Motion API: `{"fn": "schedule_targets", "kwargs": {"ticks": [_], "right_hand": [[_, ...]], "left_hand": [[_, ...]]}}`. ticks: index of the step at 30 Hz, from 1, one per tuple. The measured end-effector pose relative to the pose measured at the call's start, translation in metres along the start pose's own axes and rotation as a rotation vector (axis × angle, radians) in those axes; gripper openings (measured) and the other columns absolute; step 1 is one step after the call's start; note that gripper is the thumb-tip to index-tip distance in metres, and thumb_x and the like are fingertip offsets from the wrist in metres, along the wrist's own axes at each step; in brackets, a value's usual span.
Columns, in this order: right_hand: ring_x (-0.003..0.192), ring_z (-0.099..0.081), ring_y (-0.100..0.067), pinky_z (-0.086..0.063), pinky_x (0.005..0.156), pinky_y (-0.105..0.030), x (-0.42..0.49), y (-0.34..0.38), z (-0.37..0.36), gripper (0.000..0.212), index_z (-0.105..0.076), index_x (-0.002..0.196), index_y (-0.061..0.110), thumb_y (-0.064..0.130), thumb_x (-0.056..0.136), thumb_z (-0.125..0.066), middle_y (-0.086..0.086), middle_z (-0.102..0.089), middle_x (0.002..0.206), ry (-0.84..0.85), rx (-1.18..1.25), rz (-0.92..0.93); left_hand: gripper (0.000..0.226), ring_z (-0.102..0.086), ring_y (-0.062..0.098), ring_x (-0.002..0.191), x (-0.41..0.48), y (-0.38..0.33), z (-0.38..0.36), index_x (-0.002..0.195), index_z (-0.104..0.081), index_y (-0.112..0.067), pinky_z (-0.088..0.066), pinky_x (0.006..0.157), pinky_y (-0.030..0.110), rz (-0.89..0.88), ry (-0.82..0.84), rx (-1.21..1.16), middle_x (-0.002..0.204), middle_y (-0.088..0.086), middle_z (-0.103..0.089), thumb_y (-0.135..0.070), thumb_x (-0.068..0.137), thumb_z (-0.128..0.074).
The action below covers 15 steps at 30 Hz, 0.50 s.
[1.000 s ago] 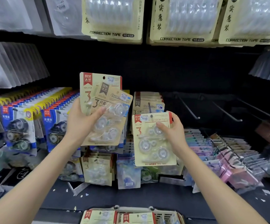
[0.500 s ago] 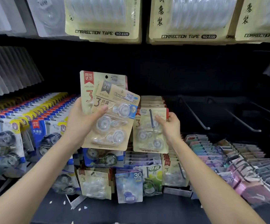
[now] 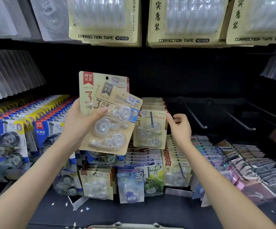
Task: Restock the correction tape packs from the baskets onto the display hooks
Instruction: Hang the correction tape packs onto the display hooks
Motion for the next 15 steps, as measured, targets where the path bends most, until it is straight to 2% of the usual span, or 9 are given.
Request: {"fn": "schedule_targets", "kwargs": {"ticks": [2, 4, 6, 9, 12, 15], "right_hand": [[0.094, -0.058, -0.004, -0.047, 0.086, -0.028, -0.02, 0.036, 0.008, 0.038, -0.06, 0.113, 0.018, 0.05, 0.092, -0.059, 0.009, -0.062, 0.103, 0.024, 0.122, 0.097], [0.092, -0.06, -0.004, -0.05, 0.082, -0.025, -0.042, 0.072, 0.001, 0.028, -0.061, 0.107, 0.023, 0.048, 0.093, -0.058, 0.009, -0.064, 0.102, 0.178, 0.228, 0.157], [0.082, -0.065, -0.003, -0.055, 0.074, -0.024, -0.064, 0.094, -0.013, 0.028, -0.058, 0.108, 0.023, 0.045, 0.091, -0.062, 0.005, -0.069, 0.095, 0.342, 0.294, 0.132], [0.075, -0.068, -0.006, -0.056, 0.065, -0.023, -0.078, 0.098, -0.015, 0.03, -0.053, 0.109, 0.019, 0.026, 0.087, -0.073, 0.002, -0.072, 0.083, 0.346, 0.371, 0.083], [0.084, -0.069, -0.014, -0.057, 0.067, -0.026, -0.083, 0.079, -0.015, 0.039, -0.051, 0.114, 0.016, 0.024, 0.085, -0.075, -0.005, -0.07, 0.098, 0.326, 0.469, -0.044], [0.093, -0.071, -0.019, -0.057, 0.072, -0.03, -0.089, 0.062, -0.022, 0.036, -0.062, 0.115, 0.009, 0.028, 0.086, -0.072, -0.006, -0.074, 0.105, 0.392, 0.495, -0.141]], "left_hand": [[0.053, -0.069, 0.006, 0.1, -0.005, -0.002, 0.0, 0.123, -0.059, -0.019, -0.053, 0.092, 0.032, 0.014, 0.019, -0.03, 0.111, -0.006, -0.072, -0.028, 0.075, -0.079], [0.054, -0.069, 0.007, 0.101, -0.012, -0.002, -0.005, 0.119, -0.061, -0.024, -0.052, 0.093, 0.034, 0.036, 0.048, -0.054, 0.11, -0.007, -0.073, -0.034, 0.069, -0.079], [0.051, -0.069, 0.009, 0.102, -0.02, 0.0, -0.013, 0.114, -0.062, -0.027, -0.052, 0.096, 0.036, 0.067, 0.075, -0.096, 0.108, -0.008, -0.074, -0.035, 0.067, -0.079], [0.062, -0.07, 0.014, 0.103, -0.032, 0.007, -0.02, 0.119, -0.062, -0.02, -0.051, 0.099, 0.041, 0.131, 0.06, -0.213, 0.109, -0.004, -0.074, -0.034, 0.062, -0.08], [0.061, -0.07, 0.018, 0.102, -0.046, 0.013, -0.028, 0.118, -0.063, -0.019, -0.052, 0.098, 0.045, 0.162, 0.073, -0.269, 0.108, -0.002, -0.075, -0.031, 0.061, -0.081], [0.053, -0.071, 0.013, 0.099, -0.058, 0.018, -0.037, 0.112, -0.063, -0.023, -0.053, 0.096, 0.039, 0.174, 0.086, -0.283, 0.104, -0.005, -0.075, -0.028, 0.062, -0.08]]}}
Point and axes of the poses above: each hand's wrist, its own x-axis towards the middle knuckle, its own z-axis out of the back of the hand, y = z × x, the point moved 9 cm from there along x, towards the middle knuckle
